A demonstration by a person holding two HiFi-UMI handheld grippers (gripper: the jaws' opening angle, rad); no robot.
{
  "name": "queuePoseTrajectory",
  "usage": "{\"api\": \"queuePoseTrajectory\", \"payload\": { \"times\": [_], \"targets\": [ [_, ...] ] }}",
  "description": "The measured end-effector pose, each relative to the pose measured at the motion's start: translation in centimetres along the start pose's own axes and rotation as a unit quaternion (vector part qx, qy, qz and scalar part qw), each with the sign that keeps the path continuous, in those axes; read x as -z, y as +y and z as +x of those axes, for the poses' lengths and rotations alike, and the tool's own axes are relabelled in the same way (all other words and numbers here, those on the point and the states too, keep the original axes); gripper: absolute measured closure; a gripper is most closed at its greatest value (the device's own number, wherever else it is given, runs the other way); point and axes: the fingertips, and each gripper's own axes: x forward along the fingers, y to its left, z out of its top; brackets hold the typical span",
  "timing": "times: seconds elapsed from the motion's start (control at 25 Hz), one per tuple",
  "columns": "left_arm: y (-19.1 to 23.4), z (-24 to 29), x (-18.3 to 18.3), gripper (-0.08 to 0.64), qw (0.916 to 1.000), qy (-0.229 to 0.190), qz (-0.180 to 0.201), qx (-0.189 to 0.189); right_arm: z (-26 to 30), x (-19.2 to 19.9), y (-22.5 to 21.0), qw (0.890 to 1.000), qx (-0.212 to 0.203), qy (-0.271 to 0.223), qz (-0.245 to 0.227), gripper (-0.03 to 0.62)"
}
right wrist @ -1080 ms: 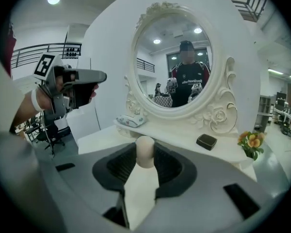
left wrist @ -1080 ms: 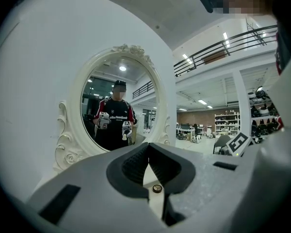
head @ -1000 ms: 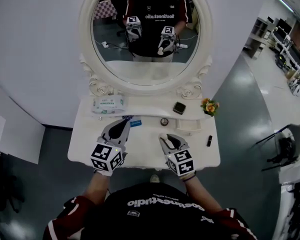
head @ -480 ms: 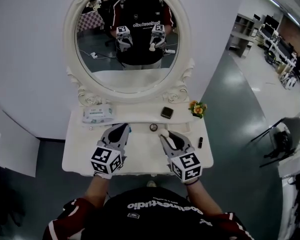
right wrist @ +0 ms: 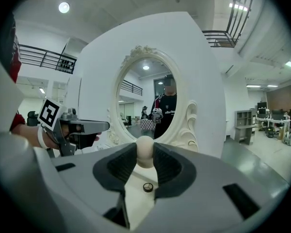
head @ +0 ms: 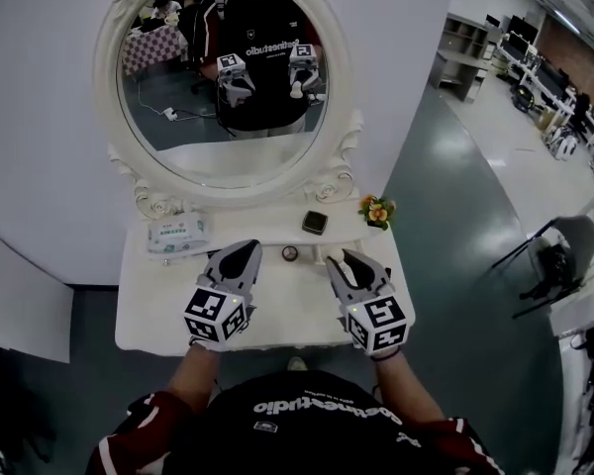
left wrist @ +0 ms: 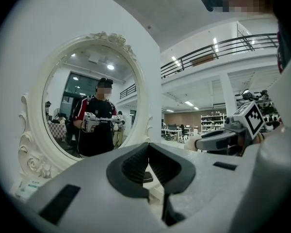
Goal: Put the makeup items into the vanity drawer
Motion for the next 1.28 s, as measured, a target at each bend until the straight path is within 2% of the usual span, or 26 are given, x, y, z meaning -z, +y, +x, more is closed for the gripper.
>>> {"api": "queuePoseTrajectory", "payload": {
  "times": [0.36,0.84,1.28],
  "targets": [
    [0.6,2.9,1.3,0.554,0.9999,0.009,-0.008,0.003,1.7,4.2,-6.2,0.998,0.052,0.031,0.023,0.483],
    [1.4,6.1,3.5,0.554,0.9992,0.032,-0.025,-0.001,5.1,11.9,-12.6,0.99,0.102,0.091,0.042,0.485],
    [2.2,7.5,5.3,0.554,0.9981,0.053,-0.029,-0.007,7.2,19.0,-15.0,0.98,0.111,0.155,0.058,0.483]
  ]
}}
